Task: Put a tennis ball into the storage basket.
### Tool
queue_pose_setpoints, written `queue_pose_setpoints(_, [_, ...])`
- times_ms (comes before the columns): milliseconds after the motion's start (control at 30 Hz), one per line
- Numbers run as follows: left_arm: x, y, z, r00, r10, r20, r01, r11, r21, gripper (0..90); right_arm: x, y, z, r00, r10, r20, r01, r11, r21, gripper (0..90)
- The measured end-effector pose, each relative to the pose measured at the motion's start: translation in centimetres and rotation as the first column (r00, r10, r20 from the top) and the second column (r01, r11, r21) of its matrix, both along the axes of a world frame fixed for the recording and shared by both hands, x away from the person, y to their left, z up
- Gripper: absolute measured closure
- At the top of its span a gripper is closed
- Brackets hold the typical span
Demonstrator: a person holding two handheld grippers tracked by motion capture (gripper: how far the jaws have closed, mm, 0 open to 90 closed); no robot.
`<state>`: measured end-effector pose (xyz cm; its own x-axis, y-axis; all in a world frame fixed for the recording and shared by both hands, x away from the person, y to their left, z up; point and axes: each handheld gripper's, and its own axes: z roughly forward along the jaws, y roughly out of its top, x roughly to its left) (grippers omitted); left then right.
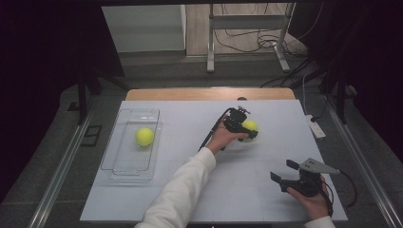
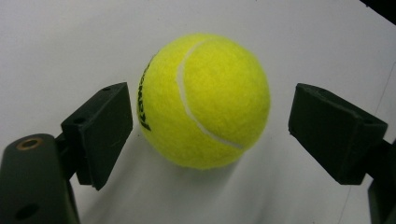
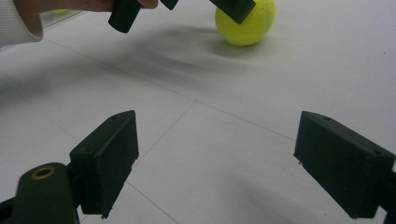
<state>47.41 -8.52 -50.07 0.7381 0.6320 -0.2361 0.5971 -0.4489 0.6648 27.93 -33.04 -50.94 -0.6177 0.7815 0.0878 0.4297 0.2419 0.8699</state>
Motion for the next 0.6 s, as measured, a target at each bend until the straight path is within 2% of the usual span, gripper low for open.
queue_pose_setpoints(67, [0.06, -0.17, 0.04, 0.9999, 0.001, 0.011, -0.001, 1.0, 0.004, 15.0, 0.0, 0.0, 0.0, 1.0, 0.0, 0.0, 0.0, 1.0, 0.0, 14.3])
queue_pose_setpoints(333, [0.26, -0.69, -0.23, 0.9999, 0.008, 0.006, -0.008, 0.9998, 0.018, 16.4, 0.0, -0.02, 0.01, 1.0, 0.001, 0.001, -0.001, 1.0, 0.001, 14.3])
queue_pose_setpoints(467, [0.29, -0.9, -0.44, 0.9993, 0.036, 0.005, -0.036, 0.9981, 0.05, 21.1, 0.01, -0.01, 0.0, 1.0, 0.002, 0.0, -0.002, 1.0, -0.001, 14.3])
queue_pose_setpoints(533, [0.29, -0.89, -0.44, 0.9993, 0.037, 0.004, -0.037, 0.9983, 0.046, 25.5, 0.02, -0.05, -0.01, 1.0, 0.001, 0.0, -0.001, 1.0, 0.0, 14.2])
queue_pose_setpoints(600, [0.31, -0.84, -0.41, 0.9994, 0.036, 0.001, -0.036, 0.9983, 0.045, 25.7, 0.02, -0.06, 0.0, 1.0, 0.0, 0.0, 0.0, 1.0, 0.001, 14.2])
